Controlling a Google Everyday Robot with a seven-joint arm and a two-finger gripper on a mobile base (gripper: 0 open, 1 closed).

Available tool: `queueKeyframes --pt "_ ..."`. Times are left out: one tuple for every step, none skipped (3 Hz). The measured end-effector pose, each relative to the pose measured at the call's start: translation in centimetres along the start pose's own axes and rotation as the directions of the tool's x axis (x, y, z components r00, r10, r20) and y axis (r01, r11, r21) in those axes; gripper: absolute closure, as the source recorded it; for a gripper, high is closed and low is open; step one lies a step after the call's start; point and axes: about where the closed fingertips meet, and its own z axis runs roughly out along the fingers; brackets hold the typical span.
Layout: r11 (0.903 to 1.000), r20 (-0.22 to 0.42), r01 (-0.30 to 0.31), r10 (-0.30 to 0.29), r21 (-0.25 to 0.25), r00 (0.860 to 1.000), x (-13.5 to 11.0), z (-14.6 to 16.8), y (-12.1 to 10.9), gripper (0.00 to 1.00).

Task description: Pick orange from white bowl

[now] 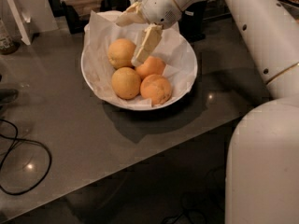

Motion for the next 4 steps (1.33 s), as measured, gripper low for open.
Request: queueKeyframes --pt "0.9982 -0.101 -0.050 0.053 0.034 0.993 2.5 -1.9 0.5 0.15" --pt "0.9974 -0.157 -0.068 0.071 0.026 0.985 3.8 -1.9 0.6 0.25" --pt "0.9980 -0.171 -0.058 0.053 -0.025 0.984 3.9 -0.3 0.7 0.26" --pt "0.9968 -0.169 -0.051 0.040 -0.062 0.985 3.8 1.2 0.4 0.25"
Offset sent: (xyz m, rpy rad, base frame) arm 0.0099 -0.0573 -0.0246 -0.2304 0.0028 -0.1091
